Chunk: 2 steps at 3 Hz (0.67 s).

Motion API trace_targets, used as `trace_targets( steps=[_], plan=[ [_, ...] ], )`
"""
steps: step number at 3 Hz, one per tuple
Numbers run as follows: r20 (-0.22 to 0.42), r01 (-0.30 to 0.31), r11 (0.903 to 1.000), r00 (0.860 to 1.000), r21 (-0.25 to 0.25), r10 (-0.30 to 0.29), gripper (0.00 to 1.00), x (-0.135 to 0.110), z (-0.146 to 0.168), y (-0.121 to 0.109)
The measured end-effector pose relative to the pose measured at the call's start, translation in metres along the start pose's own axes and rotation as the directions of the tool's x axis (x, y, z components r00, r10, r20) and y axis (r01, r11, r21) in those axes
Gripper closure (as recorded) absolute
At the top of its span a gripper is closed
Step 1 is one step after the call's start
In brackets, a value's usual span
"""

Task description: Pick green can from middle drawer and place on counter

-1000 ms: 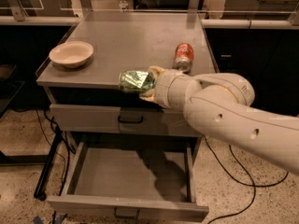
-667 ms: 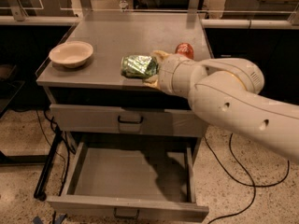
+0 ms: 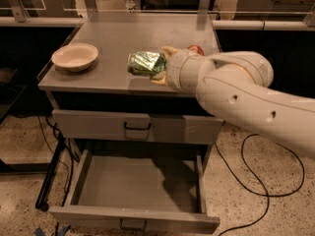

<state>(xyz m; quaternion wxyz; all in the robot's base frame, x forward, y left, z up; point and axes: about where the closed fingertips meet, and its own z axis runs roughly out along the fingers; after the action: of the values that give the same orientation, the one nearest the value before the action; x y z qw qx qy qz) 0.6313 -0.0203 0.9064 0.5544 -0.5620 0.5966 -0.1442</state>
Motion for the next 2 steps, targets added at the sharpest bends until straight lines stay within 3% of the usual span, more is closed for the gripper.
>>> trace_targets(
  steps=[1,2],
  plan=[
    [0.003,0.001,1.0000,1.000,0.002,-0.001,1.00,-0.005,0.030,-0.021],
    [0.005,0.004,0.9999,1.000,-0.013,-0.003,1.00,-0.010,0.058,-0.028]
  ],
)
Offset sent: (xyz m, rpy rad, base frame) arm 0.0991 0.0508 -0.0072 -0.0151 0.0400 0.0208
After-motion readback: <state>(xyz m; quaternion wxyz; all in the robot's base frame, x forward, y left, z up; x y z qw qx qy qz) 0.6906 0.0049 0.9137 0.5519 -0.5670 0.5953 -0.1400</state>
